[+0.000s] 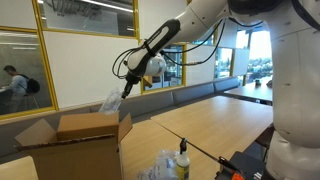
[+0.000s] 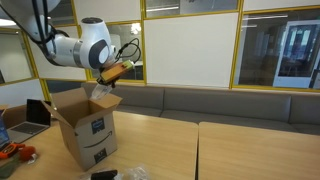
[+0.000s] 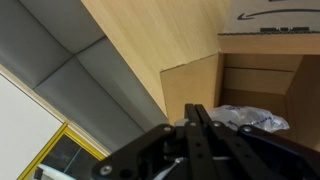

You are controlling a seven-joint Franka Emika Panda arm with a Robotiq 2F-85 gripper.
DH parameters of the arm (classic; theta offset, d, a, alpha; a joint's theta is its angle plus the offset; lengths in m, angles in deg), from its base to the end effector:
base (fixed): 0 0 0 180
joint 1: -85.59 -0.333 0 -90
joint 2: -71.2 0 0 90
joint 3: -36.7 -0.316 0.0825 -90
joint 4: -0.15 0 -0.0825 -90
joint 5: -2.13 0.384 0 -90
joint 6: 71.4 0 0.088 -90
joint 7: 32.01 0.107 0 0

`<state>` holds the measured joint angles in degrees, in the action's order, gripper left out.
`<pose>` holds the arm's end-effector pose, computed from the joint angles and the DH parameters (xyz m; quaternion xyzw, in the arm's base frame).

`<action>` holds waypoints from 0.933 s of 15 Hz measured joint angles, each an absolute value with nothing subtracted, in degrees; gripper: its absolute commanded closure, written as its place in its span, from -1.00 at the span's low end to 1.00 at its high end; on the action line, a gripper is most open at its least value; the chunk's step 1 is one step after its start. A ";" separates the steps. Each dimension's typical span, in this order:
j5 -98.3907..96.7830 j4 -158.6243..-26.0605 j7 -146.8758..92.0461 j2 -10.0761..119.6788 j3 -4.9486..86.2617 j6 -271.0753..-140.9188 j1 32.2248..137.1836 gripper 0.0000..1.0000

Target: Pick up the plastics and put them in the box

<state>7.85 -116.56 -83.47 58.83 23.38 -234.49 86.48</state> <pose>0.6184 0.1236 0.4095 0.8358 0.4610 0.2939 0.0503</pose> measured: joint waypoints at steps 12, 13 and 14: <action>17.08 -115.14 -83.73 51.07 15.82 -234.33 85.00 0.08; 17.74 -114.94 -83.77 49.95 15.64 -234.33 85.22 -0.10; 18.13 -114.74 -83.78 48.83 15.32 -234.33 85.66 -0.24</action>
